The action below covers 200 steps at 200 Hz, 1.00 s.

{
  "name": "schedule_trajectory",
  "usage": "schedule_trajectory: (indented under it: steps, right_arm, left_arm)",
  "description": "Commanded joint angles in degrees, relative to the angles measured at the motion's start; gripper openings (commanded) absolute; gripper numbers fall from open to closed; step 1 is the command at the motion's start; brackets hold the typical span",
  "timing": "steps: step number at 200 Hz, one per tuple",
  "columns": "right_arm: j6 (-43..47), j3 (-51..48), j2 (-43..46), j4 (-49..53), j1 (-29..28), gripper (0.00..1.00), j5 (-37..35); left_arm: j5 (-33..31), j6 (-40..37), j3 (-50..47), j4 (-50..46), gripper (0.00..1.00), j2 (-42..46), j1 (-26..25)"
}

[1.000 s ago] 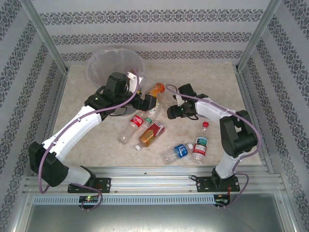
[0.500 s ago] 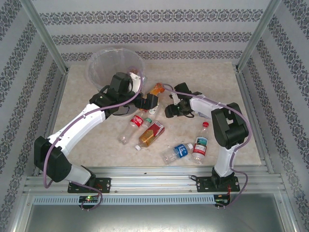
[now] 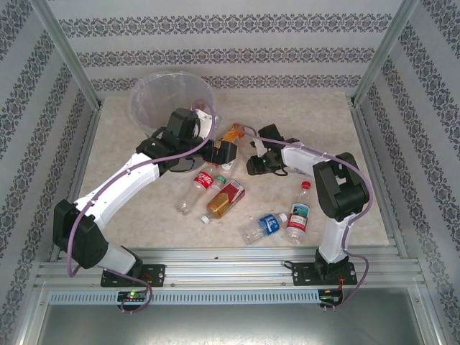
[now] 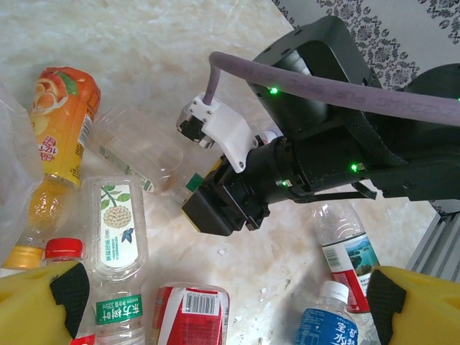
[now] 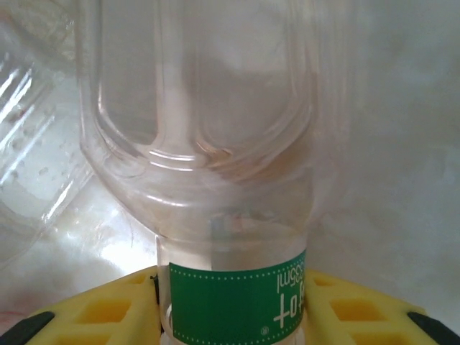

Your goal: Put the plastic bottles in the bin

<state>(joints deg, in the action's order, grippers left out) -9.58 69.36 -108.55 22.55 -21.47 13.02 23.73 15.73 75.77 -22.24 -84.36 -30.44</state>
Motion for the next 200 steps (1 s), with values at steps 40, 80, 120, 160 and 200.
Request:
schedule_trajectory:
  steps: [40, 80, 120, 160, 200]
  right_arm:
    - [-6.63, -8.14, 13.60, -6.08, 3.85, 0.39, 7.38]
    - [-11.61, -12.60, 21.80, -11.97, 4.17, 0.39, 15.80]
    - [-17.18, -16.42, 27.35, -20.03, 2.80, 0.39, 20.72]
    - [-19.22, -17.21, 31.49, -21.60, -0.96, 0.39, 20.95]
    - [-19.60, -17.44, 35.89, -20.78, -4.16, 0.39, 20.56]
  left_arm:
    - [2.58, 4.02, 1.34, 2.44, 1.00, -0.49, -0.79]
    - [6.11, 8.27, 1.88, 4.05, 1.00, -1.84, -0.57]
    - [9.99, 15.06, 1.52, 7.51, 1.00, -2.26, 1.10]
    - [13.50, 20.44, 0.44, 11.16, 0.98, -2.47, 3.93]
    - [14.01, 22.40, 0.09, 11.62, 0.98, -3.45, 4.92]
